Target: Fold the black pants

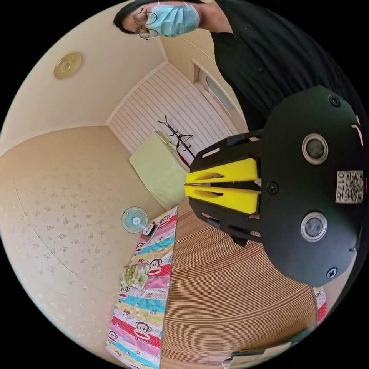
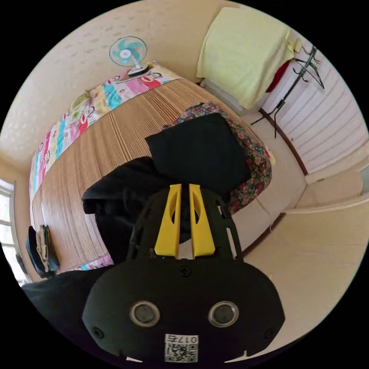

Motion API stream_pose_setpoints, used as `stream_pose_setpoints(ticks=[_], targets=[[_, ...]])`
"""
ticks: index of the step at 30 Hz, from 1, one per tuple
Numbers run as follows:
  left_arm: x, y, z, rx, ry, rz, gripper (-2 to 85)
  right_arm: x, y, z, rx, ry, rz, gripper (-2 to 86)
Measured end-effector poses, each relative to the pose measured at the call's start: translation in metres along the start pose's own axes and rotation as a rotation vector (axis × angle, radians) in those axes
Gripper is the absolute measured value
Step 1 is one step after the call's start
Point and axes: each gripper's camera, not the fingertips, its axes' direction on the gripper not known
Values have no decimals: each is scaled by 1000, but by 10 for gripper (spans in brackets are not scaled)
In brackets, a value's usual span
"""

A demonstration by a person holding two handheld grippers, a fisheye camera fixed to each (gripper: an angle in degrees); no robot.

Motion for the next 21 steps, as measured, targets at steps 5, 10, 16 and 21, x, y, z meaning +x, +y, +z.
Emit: stream_pose_setpoints(ticks=[5,10,16,21], targets=[[1,-16,30,-31,-6,-47,-10,-134,-48,20,-109,-367,-469,129],[14,-20,70,-104,-31,-89,-10,-289,-64,69,-254,-264,-908,174],[24,-2,64,-119,-100,-183,-10,-392,-30,195,-607,158,-1174,127],[39,4,22,-52,-147,-230,-10,-350,-48,202,-677,2,-688,40]])
